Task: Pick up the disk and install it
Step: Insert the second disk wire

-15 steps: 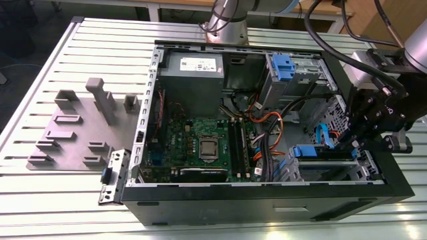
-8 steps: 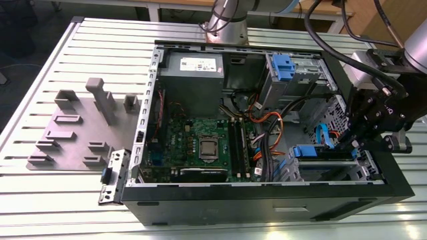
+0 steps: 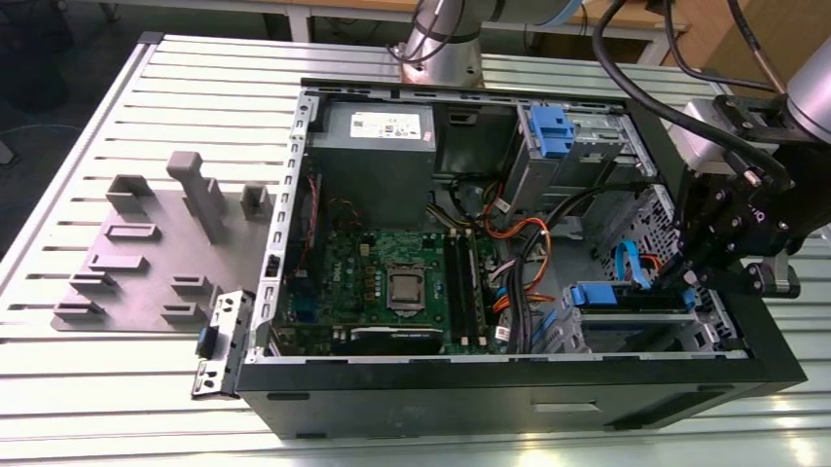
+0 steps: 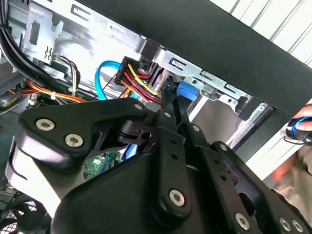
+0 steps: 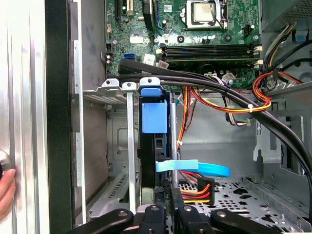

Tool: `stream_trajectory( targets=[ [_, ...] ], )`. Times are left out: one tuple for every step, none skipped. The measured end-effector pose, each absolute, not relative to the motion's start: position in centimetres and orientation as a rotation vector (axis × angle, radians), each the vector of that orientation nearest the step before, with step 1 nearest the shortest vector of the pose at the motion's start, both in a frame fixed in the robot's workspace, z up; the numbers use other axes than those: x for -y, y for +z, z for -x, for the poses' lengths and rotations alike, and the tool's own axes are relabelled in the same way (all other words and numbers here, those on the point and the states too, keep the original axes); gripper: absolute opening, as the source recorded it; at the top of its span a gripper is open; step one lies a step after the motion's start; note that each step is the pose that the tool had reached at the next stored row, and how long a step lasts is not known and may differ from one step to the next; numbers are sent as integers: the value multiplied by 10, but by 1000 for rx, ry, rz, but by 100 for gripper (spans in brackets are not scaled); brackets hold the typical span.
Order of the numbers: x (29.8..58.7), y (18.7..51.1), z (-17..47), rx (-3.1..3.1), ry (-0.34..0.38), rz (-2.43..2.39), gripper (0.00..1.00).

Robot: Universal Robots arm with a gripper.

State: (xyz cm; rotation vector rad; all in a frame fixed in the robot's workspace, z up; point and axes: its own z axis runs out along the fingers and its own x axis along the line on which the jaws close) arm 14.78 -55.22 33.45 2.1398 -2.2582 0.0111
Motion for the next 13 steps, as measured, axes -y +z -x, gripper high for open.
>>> stream_trajectory(
  targets=[
    [552, 335, -148, 2258, 11, -2140, 16],
    [552, 336, -148, 2258, 11, -2140, 16],
    [552, 337, -148, 2258, 11, -2140, 16],
    [552, 338, -148, 2258, 11, -2140, 16],
    [552, 338, -148, 2258, 11, -2140, 16],
    [552, 338, -148, 2258, 11, -2140, 16],
    [552, 338, -148, 2258, 11, -2140, 16],
    [552, 339, -147, 2258, 11, -2140, 16],
    [552, 339, -146, 2258, 12, -2140, 16],
    [552, 338, -145, 2259, 12, -2140, 16],
    [552, 338, -144, 2259, 12, -2140, 16],
    [552, 338, -143, 2259, 12, -2140, 16],
    [552, 338, -143, 2257, 15, -2139, 16]
  ],
)
